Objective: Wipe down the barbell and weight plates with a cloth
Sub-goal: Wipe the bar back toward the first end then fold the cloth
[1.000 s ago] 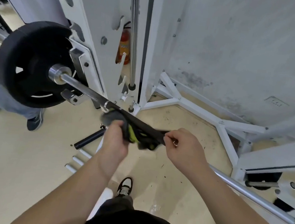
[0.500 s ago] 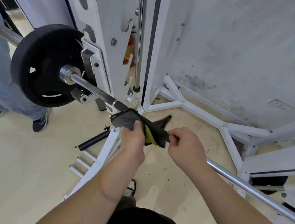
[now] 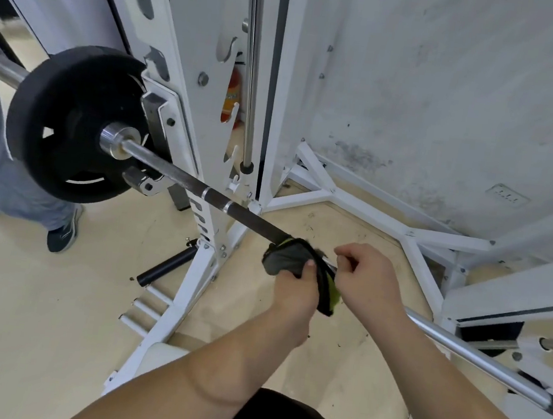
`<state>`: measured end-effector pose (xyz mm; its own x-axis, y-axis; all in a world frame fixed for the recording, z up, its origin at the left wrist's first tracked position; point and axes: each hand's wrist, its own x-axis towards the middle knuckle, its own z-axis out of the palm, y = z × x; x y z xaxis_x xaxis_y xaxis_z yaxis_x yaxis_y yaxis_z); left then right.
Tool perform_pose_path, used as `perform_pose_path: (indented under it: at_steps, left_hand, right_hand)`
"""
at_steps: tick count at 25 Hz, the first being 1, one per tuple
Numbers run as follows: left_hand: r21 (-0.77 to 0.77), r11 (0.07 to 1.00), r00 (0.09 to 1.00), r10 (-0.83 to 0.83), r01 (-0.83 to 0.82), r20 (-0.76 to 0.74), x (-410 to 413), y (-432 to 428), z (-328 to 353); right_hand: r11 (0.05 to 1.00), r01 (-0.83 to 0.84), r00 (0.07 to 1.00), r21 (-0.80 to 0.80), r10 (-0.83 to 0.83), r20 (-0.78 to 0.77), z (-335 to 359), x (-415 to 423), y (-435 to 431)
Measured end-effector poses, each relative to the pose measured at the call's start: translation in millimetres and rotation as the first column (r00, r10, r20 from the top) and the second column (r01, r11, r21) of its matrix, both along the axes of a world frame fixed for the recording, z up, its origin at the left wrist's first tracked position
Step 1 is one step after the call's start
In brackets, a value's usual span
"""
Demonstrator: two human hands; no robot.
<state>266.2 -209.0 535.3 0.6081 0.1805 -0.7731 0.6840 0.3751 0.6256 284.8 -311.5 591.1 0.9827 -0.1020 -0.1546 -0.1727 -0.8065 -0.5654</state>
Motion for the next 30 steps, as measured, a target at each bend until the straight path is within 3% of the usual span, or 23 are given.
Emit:
perform_pose_path:
  at_steps: [2,5,7,9,12,14,17,19,24,27,30]
  left_hand:
    - [-0.028,0.999,0.999,0.044,-0.044,0.006,8.3,17.3,-1.4]
    - [0.130,0.945,0.954,0.298,-0.300,0.038,36.2,60.9,5.4]
    - [0.208,0.912,0.935,0.351,-0.353,0.045,46.1,68.2,10.6]
    - [0.228,0.939,0.966,0.246,-0.259,0.085,37.0,55.8,7.9]
    - [0.170,0.984,0.995,-0.074,0.062,0.062,13.5,47.0,-7.4]
    - [0.173,0.976,0.986,-0.150,0.136,0.070,12.2,55.7,-16.8]
    - [0.034,0.989,0.988,0.138,-0.141,0.072,28.2,84.3,-0.3]
    - [0.050,0.956,0.956,0.283,-0.288,0.084,45.1,106.7,7.6]
    - [0.241,0.932,0.956,0.233,-0.271,0.177,48.9,162.6,38.2]
    - [0.573,0.755,0.936,0.156,-0.319,0.315,66.4,220.4,60.1]
    - [0.884,0.452,0.943,-0.229,-0.116,0.241,96.8,241.3,50.6]
  right_hand:
    - [0.998,-0.056,0.998,-0.024,0.057,0.011,0.7,-0.4,1.8]
    - [0.994,-0.110,0.994,-0.021,0.110,0.001,3.8,4.4,7.7]
    - [0.990,-0.132,0.991,-0.058,0.131,-0.015,3.8,9.0,16.9]
    - [0.988,-0.141,0.990,-0.070,0.139,-0.027,3.6,17.1,26.1]
    - [0.986,-0.163,0.985,-0.026,0.161,-0.059,1.4,31.4,40.6]
    - [0.984,-0.177,0.981,-0.019,0.175,-0.078,2.9,37.8,52.3]
    - [0.979,-0.201,0.976,-0.012,0.200,-0.088,1.4,43.6,67.7]
    - [0.976,-0.217,0.973,-0.026,0.214,-0.088,0.3,51.5,78.6]
    - [0.960,-0.281,0.957,-0.014,0.280,-0.074,1.5,63.2,119.4]
    - [0.958,-0.287,0.957,0.022,0.287,-0.040,1.9,68.5,132.7]
    - [0.966,-0.250,0.967,0.063,0.252,-0.035,0.1,69.4,137.3]
